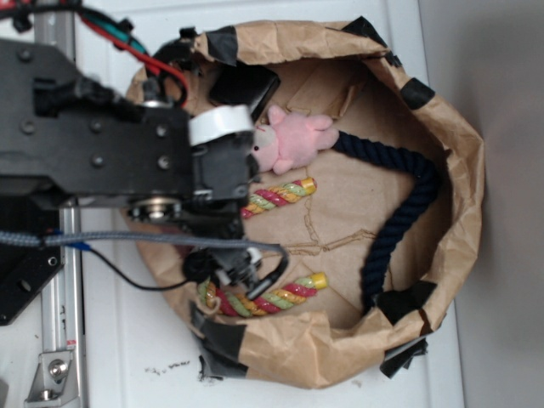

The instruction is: Grab the multicolored rope.

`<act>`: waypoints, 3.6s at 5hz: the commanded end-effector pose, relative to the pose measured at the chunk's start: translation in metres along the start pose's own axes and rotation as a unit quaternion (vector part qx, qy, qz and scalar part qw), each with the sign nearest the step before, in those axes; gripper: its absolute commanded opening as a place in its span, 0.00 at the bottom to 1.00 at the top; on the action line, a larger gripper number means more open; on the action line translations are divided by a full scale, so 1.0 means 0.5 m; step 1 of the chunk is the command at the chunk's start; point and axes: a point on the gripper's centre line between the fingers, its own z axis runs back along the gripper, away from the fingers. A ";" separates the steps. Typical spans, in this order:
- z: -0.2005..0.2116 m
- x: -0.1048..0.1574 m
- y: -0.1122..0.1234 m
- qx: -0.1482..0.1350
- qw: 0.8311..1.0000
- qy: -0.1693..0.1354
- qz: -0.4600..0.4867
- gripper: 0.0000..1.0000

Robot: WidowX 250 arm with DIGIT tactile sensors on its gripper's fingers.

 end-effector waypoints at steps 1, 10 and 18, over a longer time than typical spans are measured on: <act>-0.037 -0.014 -0.058 -0.033 0.999 0.016 -0.037 1.00; 0.068 0.138 0.001 0.004 0.996 -0.087 0.007 0.00; -0.095 0.139 -0.038 -0.051 0.999 -0.005 0.013 1.00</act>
